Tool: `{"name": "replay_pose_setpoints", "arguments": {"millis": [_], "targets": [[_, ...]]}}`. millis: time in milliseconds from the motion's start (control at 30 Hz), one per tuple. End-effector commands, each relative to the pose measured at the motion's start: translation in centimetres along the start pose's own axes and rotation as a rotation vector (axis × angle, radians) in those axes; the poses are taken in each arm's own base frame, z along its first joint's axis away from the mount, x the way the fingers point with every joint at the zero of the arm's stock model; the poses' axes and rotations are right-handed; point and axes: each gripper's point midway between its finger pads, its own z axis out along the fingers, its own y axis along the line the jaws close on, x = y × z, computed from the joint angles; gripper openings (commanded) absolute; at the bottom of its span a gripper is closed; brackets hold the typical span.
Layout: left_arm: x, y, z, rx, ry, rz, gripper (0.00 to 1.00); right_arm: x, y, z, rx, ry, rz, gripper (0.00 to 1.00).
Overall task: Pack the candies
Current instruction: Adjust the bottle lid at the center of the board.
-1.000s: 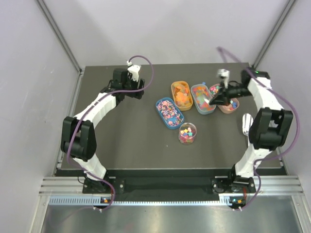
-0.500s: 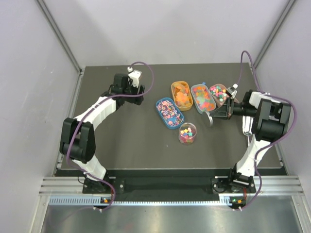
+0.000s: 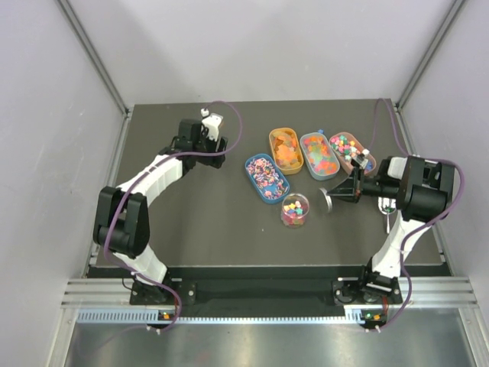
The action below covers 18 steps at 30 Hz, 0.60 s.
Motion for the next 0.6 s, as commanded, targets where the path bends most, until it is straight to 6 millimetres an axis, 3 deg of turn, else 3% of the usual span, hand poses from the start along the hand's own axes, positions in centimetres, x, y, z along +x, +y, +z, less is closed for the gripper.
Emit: {"name": "replay_pose_setpoints", "arguments": {"millis": [0, 233, 400, 567], "targets": [[-2.2, -0.2, -1.1, 0.002, -0.088, 0.030, 0.73, 0.0, -0.4, -0.2, 0.004, 0.001, -0.043, 0.06], [-1.7, -0.3, -1.1, 0.002, -0.097, 0.031, 0.73, 0.5, -2.4, -1.0, 0.071, 0.075, -0.040, 0.04], [-1.3, -0.2, -1.2, -0.004, -0.092, 0.036, 0.73, 0.2, -2.4, -1.7, 0.072, 0.095, -0.069, 0.06], [-1.9, -0.2, -1.3, -0.003, -0.102, 0.033, 0.73, -0.8, -2.2, -2.7, 0.097, 0.076, -0.111, 0.13]]}}
